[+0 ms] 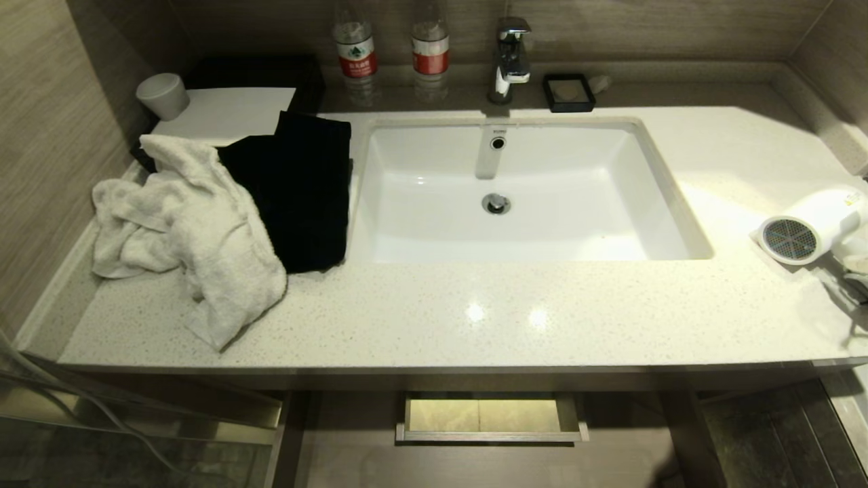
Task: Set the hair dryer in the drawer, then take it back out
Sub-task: Place it on the countertop
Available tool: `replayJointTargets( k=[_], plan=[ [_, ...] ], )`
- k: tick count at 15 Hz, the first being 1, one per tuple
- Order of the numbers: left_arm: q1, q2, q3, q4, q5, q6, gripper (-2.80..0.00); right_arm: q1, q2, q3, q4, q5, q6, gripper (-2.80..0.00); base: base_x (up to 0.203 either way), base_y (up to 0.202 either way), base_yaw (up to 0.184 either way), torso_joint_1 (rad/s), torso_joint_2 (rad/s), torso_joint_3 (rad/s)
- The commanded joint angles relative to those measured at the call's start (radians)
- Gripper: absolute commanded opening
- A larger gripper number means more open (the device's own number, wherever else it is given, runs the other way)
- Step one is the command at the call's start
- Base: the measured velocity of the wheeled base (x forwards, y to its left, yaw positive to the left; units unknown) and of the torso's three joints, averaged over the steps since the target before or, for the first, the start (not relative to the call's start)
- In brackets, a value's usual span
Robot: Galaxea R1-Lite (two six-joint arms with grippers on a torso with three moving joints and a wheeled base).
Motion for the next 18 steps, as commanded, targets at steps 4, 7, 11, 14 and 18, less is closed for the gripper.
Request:
replayJointTargets(
  k=[4, 7, 11, 14, 18],
  plan=[
    [0.000, -0.002, 0.000, 0.000, 0.000, 0.000, -2.80, -0.003, -0.195, 0.090, 0.003, -0.001, -0.034, 0.00, 0.000, 0.000, 0.000, 0.000, 0.00, 0.000],
    [0.000, -0.001, 0.000, 0.000, 0.000, 0.000, -2.80, -0.008, -0.313, 0.198, -0.001, 0.001, -0.035, 0.00, 0.000, 0.000, 0.000, 0.000, 0.00, 0.000],
    [0.000, -0.002, 0.000, 0.000, 0.000, 0.000, -2.80, -0.011, -0.386, 0.273, -0.016, 0.002, -0.035, 0.00, 0.000, 0.000, 0.000, 0.000, 0.00, 0.000],
    [0.000, -0.002, 0.000, 0.000, 0.000, 0.000, -2.80, -0.012, -0.396, 0.278, -0.007, -0.001, -0.030, 0.00, 0.000, 0.000, 0.000, 0.000, 0.00, 0.000],
    [0.000, 0.000, 0.000, 0.000, 0.000, 0.000, -2.80, -0.034, -0.392, 0.273, -0.009, 0.000, -0.024, 0.00, 0.000, 0.000, 0.000, 0.000, 0.00, 0.000]
  ],
)
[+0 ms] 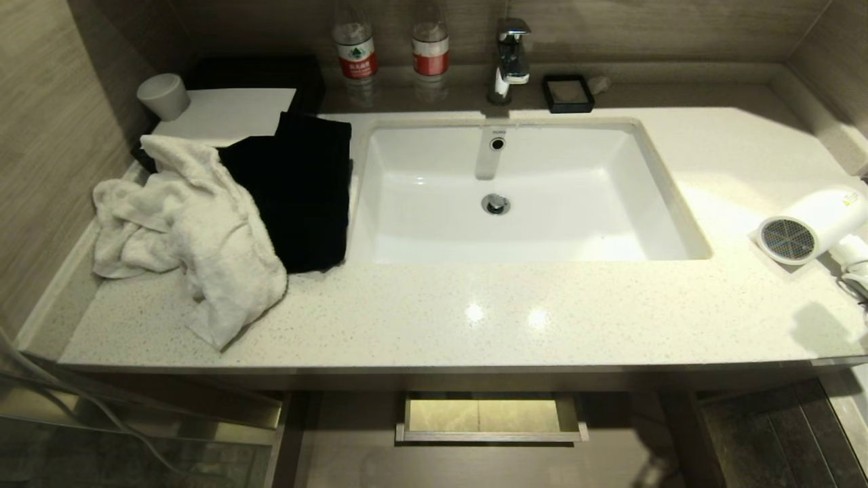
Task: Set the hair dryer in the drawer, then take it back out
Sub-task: Place it on the countertop
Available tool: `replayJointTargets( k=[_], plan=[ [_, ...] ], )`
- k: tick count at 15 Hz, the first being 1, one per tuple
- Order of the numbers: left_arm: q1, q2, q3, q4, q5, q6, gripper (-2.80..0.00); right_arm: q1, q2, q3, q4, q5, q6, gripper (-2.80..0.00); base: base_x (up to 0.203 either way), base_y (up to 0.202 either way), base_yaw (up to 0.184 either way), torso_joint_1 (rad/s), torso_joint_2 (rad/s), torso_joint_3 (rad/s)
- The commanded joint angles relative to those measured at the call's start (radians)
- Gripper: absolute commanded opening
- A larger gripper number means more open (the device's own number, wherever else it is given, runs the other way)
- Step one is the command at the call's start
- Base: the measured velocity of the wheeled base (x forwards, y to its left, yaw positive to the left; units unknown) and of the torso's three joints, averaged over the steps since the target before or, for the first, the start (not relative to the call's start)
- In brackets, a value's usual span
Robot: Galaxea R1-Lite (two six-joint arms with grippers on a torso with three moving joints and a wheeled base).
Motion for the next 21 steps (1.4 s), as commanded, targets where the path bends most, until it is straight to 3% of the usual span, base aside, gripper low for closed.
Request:
replayJointTargets(
  k=[1, 10, 11, 21],
  plan=[
    [0.000, -0.002, 0.000, 0.000, 0.002, 0.000, -2.80, -0.009, -0.002, 0.002, -0.003, 0.008, -0.005, 0.00, 0.000, 0.000, 0.000, 0.000, 0.00, 0.000],
    [0.000, -0.001, 0.000, 0.000, 0.000, 0.000, -2.80, -0.034, -0.026, 0.010, -0.006, 0.006, 0.008, 0.00, 0.000, 0.000, 0.000, 0.000, 0.00, 0.000],
    [0.000, -0.002, 0.000, 0.000, 0.000, 0.000, -2.80, -0.040, -0.030, 0.010, -0.009, 0.011, 0.027, -2.80, 0.000, 0.000, 0.000, 0.000, 0.00, 0.000],
    [0.000, 0.000, 0.000, 0.000, 0.000, 0.000, -2.80, -0.017, -0.061, 0.050, 0.101, 0.015, -0.025, -2.80, 0.000, 0.000, 0.000, 0.000, 0.00, 0.000]
  ],
)
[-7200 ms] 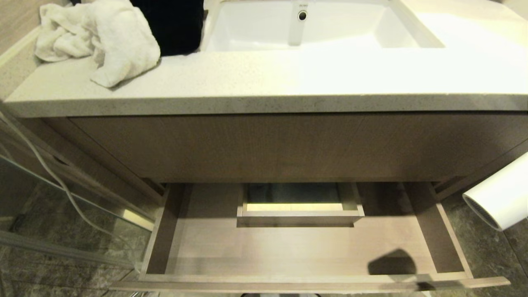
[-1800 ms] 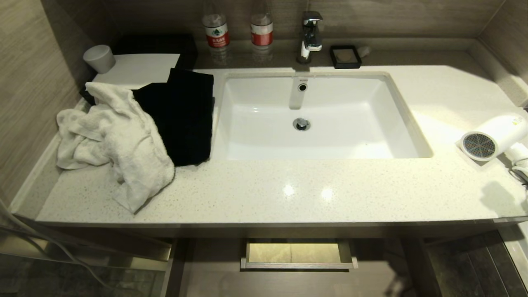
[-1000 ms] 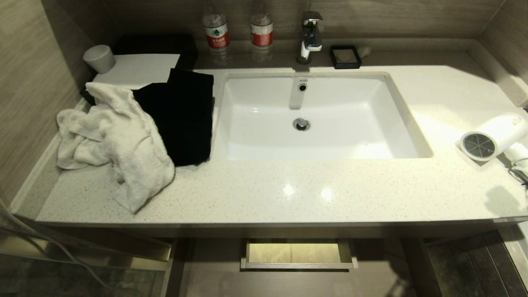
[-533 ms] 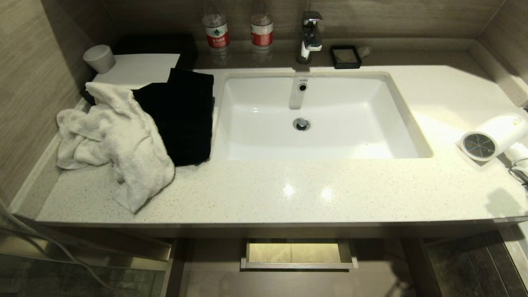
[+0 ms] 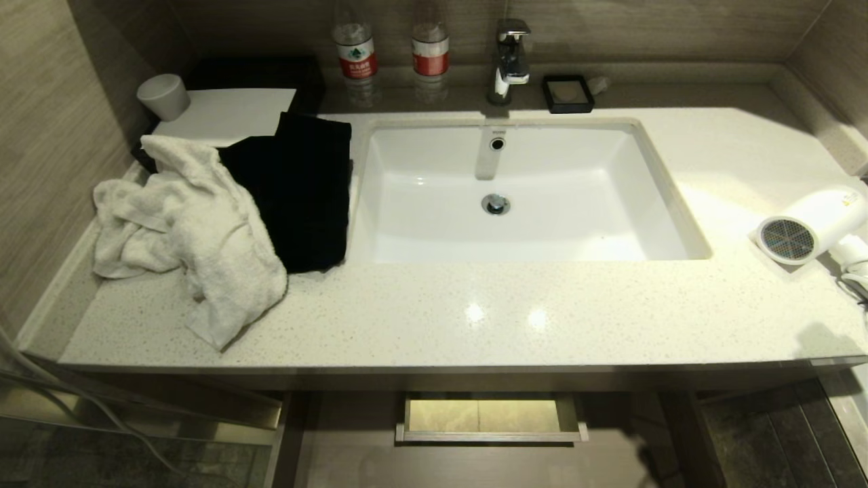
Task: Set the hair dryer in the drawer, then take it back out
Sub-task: Place it on the countertop
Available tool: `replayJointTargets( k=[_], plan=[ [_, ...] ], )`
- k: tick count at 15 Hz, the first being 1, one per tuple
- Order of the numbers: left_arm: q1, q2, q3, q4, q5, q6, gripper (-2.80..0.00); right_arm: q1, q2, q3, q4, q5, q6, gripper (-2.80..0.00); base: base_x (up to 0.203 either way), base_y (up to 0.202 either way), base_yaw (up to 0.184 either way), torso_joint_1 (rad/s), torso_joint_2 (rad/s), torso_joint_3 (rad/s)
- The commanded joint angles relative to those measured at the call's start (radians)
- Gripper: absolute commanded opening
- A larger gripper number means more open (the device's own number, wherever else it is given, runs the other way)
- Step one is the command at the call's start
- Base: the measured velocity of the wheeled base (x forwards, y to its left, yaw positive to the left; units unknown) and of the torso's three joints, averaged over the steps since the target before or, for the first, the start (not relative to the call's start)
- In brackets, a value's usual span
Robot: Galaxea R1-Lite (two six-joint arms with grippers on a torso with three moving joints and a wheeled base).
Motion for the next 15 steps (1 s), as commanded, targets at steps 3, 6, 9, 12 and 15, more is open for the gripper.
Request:
replayJointTargets(
  k=[3, 6, 9, 12, 15],
  plan=[
    [0.000, -0.001, 0.000, 0.000, 0.000, 0.000, -2.80, 0.005, 0.001, 0.004, 0.069, 0.005, -0.006, -2.80, 0.000, 0.000, 0.000, 0.000, 0.00, 0.000],
    [0.000, 0.000, 0.000, 0.000, 0.000, 0.000, -2.80, 0.014, -0.011, 0.029, 0.103, 0.008, -0.006, -2.80, 0.000, 0.000, 0.000, 0.000, 0.00, 0.000],
    [0.000, -0.002, 0.000, 0.000, 0.000, 0.000, -2.80, 0.018, -0.021, 0.035, 0.113, 0.004, -0.004, -2.80, 0.000, 0.000, 0.000, 0.000, 0.00, 0.000],
    [0.000, 0.000, 0.000, 0.000, 0.000, 0.000, -2.80, 0.019, -0.023, 0.036, 0.116, 0.008, -0.004, -2.80, 0.000, 0.000, 0.000, -0.200, 0.09, -0.125],
    [0.000, -0.002, 0.000, 0.000, 0.000, 0.000, -2.80, 0.019, -0.021, 0.038, 0.113, 0.008, -0.006, -2.80, 0.000, 0.000, 0.000, -0.102, 0.03, -0.055]
  ],
)
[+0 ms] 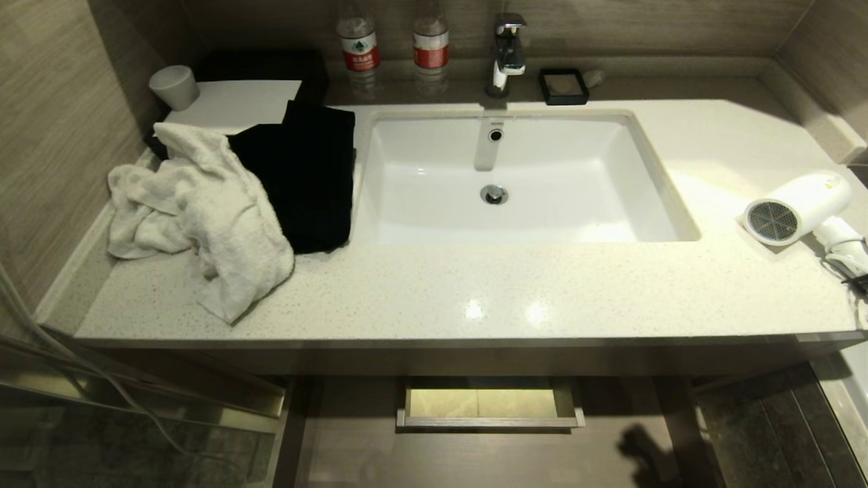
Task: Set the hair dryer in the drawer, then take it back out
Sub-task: Place it on the countertop, then close the drawer
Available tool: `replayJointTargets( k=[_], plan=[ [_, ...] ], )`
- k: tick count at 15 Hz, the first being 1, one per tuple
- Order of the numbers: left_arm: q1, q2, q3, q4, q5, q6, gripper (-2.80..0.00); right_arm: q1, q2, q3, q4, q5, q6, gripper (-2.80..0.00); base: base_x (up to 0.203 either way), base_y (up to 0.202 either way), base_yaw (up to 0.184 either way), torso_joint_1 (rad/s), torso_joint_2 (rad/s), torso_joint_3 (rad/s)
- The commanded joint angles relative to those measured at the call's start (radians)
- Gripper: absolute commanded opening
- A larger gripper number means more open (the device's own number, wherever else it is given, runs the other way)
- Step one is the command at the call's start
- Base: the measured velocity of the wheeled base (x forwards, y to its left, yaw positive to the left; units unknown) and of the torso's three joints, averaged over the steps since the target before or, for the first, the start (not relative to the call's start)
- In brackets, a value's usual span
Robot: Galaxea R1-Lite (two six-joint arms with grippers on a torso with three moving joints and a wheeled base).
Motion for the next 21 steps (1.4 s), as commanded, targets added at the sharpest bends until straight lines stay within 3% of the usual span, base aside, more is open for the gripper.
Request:
replayJointTargets(
  k=[1, 8, 21],
  plan=[
    [0.000, -0.001, 0.000, 0.000, 0.000, 0.000, -2.80, 0.000, 0.002, 0.001, 0.003, 0.003, -0.005, -2.80, 0.000, 0.000, 0.000, 0.000, 0.00, 0.000],
    [0.000, -0.002, 0.000, 0.000, 0.000, 0.000, -2.80, 0.000, -0.013, 0.014, -0.001, 0.005, -0.007, -2.80, 0.000, 0.000, 0.000, -0.248, 0.06, -0.188],
    [0.000, -0.002, 0.000, 0.000, 0.000, 0.000, -2.80, 0.000, -0.038, 0.038, -0.005, 0.005, -0.008, -2.80, 0.000, 0.000, 0.000, -0.251, -0.04, -0.293]
  ],
)
